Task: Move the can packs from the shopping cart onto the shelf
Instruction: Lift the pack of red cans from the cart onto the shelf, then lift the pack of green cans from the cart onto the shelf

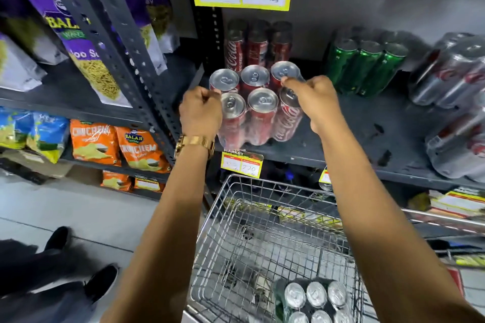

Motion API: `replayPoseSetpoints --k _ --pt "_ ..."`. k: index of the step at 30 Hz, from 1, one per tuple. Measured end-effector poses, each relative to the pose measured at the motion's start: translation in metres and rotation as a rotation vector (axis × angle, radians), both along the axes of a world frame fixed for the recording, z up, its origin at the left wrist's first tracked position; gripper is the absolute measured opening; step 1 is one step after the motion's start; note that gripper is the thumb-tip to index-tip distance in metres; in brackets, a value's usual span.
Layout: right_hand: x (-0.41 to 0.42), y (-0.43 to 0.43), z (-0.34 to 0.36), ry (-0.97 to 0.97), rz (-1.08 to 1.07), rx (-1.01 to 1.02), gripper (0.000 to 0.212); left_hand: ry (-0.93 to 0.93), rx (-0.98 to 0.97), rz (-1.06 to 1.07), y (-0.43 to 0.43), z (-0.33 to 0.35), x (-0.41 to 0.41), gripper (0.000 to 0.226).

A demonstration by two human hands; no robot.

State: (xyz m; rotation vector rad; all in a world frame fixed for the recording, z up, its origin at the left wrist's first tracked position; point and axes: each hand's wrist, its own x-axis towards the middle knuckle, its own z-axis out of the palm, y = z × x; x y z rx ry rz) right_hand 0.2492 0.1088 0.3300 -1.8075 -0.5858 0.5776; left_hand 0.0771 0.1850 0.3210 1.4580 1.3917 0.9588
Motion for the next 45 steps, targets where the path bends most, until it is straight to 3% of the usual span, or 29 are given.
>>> replayPoseSetpoints --k 12,16,19,23,25,27,33,35,39,41,45 --pt "0.014 0.045 -0.013 -0.090 0.061 -0.078 0.051 -0.072 -0.104 0.028 0.039 -0.026 0.015 0.021" --pt "0.015 0.042 -0.017 -0.086 0.091 -0.113 0.032 -0.142 -0.146 0.034 0.033 -0.028 0.014 0.024" --pt "0.005 0.026 -0.022 -0.046 0.142 -0.113 0.049 -0.230 -0.187 0.038 0.022 -0.032 0.011 0.021" --pt "-0.026 -0.017 -0.040 -0.210 0.109 0.011 0.054 -0.310 0.020 0.124 -0.031 -0.049 0.005 0.028" --pt "-0.049 -0.046 -0.054 -0.263 0.070 0.084 0.067 -0.287 0.210 0.141 -0.064 -0.067 0.003 0.035" --pt "-0.070 -0.077 -0.073 -0.268 0.048 0.143 0.069 -0.227 0.272 0.070 -0.097 -0.086 0.001 0.039" --pt "-0.101 -0.181 -0.144 -0.295 0.028 -0.034 0.044 0.073 0.278 -0.157 -0.185 -0.154 -0.010 0.055" --pt "-0.103 -0.215 -0.171 -0.236 -0.012 -0.148 0.042 0.205 0.118 -0.280 -0.208 -0.182 -0.013 0.068" --pt "-0.097 -0.263 -0.238 0.021 -0.150 -0.519 0.068 0.468 -0.639 -0.529 -0.244 -0.256 -0.025 0.066" --pt "-0.094 -0.281 -0.263 0.184 -0.200 -0.711 0.081 0.507 -0.925 -0.518 -0.256 -0.284 -0.032 0.063" --pt "-0.083 -0.316 -0.309 0.316 -0.258 -0.842 0.086 0.435 -1.195 -0.506 -0.276 -0.314 -0.032 0.065"
